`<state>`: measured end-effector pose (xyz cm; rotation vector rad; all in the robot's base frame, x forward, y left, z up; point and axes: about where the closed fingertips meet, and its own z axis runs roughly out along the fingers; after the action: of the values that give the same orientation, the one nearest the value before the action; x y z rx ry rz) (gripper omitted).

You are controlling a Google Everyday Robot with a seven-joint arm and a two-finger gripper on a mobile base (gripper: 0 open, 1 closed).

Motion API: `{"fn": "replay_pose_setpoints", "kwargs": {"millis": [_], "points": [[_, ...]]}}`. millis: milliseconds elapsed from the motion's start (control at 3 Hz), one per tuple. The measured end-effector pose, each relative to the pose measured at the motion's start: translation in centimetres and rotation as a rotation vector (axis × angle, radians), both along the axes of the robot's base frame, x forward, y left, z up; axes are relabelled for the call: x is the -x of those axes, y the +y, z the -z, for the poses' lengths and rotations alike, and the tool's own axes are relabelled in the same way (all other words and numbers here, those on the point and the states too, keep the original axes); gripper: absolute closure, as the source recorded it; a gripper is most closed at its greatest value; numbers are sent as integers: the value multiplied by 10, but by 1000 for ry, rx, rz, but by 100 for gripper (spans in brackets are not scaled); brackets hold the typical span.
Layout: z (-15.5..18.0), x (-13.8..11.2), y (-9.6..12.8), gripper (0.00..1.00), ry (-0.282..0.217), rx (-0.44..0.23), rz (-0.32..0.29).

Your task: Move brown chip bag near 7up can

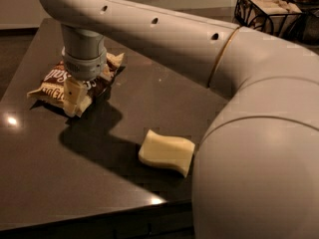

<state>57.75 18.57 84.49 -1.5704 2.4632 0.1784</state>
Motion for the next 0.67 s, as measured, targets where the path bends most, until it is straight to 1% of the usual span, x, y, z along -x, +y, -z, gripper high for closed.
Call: {"fn": "replay_pose_setpoints", "kwargs": {"millis": [333, 667], "points": [[-1, -6, -3, 41, 8, -13, 10], [-11, -16, -17, 64, 6, -51, 42]]}}
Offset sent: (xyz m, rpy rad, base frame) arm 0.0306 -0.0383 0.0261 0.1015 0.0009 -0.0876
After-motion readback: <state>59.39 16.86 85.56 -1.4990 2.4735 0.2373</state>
